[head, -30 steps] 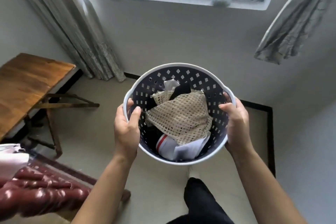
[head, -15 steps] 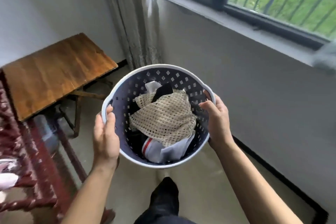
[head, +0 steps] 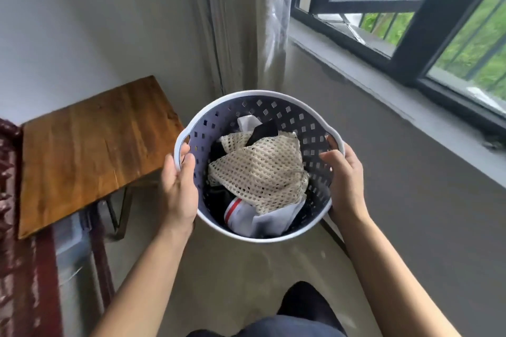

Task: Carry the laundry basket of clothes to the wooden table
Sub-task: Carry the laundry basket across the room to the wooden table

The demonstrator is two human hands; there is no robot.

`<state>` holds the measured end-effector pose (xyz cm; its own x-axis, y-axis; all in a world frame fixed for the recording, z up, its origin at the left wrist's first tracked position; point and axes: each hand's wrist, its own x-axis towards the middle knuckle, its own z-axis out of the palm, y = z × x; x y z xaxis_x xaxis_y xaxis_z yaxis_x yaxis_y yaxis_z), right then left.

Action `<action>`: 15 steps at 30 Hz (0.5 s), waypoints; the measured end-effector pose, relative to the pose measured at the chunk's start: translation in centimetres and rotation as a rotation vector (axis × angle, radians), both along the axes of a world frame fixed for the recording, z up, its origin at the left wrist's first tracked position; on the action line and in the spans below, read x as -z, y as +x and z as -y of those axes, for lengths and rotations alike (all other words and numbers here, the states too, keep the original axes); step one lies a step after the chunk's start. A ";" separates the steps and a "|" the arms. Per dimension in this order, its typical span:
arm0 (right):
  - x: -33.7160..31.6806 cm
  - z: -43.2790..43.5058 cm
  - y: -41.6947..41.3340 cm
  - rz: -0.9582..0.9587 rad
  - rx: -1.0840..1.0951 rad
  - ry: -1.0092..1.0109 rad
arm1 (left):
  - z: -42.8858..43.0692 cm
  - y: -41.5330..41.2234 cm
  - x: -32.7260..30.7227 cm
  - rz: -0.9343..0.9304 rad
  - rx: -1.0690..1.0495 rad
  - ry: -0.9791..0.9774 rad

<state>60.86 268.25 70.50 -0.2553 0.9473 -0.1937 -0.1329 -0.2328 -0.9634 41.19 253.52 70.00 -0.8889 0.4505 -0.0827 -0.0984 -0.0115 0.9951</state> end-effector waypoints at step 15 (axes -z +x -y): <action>2.0 -22.7 -25.7 0.079 -0.481 -0.048 | -14.9 -16.0 0.2 0.000 -0.497 -0.099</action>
